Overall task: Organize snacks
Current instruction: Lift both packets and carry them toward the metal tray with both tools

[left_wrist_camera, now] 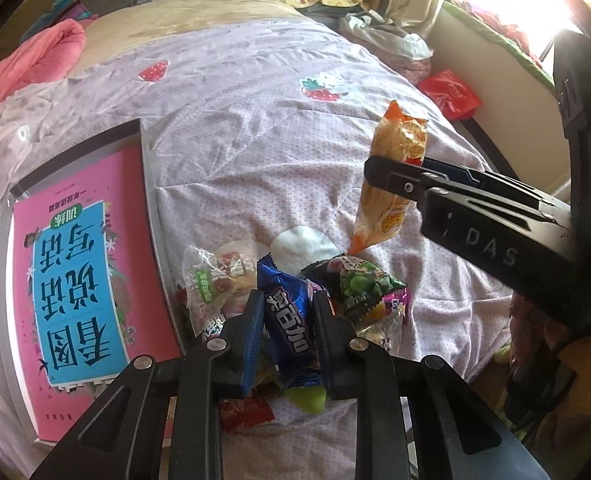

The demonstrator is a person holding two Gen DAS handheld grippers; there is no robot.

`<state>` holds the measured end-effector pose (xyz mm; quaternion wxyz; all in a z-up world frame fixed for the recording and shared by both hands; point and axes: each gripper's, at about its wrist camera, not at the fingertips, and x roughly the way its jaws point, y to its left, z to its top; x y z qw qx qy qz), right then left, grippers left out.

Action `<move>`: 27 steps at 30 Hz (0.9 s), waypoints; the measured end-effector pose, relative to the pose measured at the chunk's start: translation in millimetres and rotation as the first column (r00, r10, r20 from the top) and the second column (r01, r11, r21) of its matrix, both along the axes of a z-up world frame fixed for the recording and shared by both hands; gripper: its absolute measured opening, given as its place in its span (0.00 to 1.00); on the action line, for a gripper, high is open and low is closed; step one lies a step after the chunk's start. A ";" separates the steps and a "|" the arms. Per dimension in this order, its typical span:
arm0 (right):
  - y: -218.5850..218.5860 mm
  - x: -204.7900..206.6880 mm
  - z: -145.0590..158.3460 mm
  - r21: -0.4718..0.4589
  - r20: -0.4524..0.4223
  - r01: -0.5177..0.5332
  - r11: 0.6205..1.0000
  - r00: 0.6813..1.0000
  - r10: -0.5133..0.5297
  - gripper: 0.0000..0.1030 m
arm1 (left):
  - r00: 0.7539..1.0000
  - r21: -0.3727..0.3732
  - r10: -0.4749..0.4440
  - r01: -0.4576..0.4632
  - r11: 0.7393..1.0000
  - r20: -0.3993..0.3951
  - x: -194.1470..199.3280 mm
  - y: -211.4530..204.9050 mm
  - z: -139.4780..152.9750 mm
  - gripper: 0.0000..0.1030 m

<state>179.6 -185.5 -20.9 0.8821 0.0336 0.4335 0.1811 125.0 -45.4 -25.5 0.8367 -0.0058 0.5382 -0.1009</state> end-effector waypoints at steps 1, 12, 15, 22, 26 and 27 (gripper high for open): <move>-2.5 -0.4 0.3 0.006 -0.001 0.005 1.000 1.000 -0.005 0.34 | 1.000 -0.003 0.001 -0.001 1.000 -0.002 -0.3 0.6 -0.1 0.24; -7.7 -7.6 5.6 0.034 0.013 0.007 0.999 1.000 -0.007 0.34 | 1.000 -0.083 0.014 -0.012 0.996 0.023 -0.1 16.3 12.2 0.22; -7.7 -9.1 7.9 0.039 0.018 0.007 0.999 1.000 -0.008 0.34 | 0.999 -0.100 0.011 -0.007 0.995 0.035 -1.5 16.0 16.7 0.22; -8.0 -17.0 11.4 0.021 0.035 0.008 1.000 0.999 -0.009 0.34 | 1.000 -0.065 -0.017 0.018 0.998 0.020 -3.0 5.2 8.0 0.21; -9.4 -19.9 17.1 0.016 0.052 0.011 1.000 0.999 -0.012 0.34 | 0.999 -0.065 -0.019 0.021 0.998 0.038 -5.4 4.7 14.7 0.21; -9.7 -20.6 19.0 0.015 0.057 0.013 1.000 0.998 -0.014 0.34 | 0.999 -0.062 -0.017 0.020 0.998 0.048 -6.0 5.2 18.5 0.21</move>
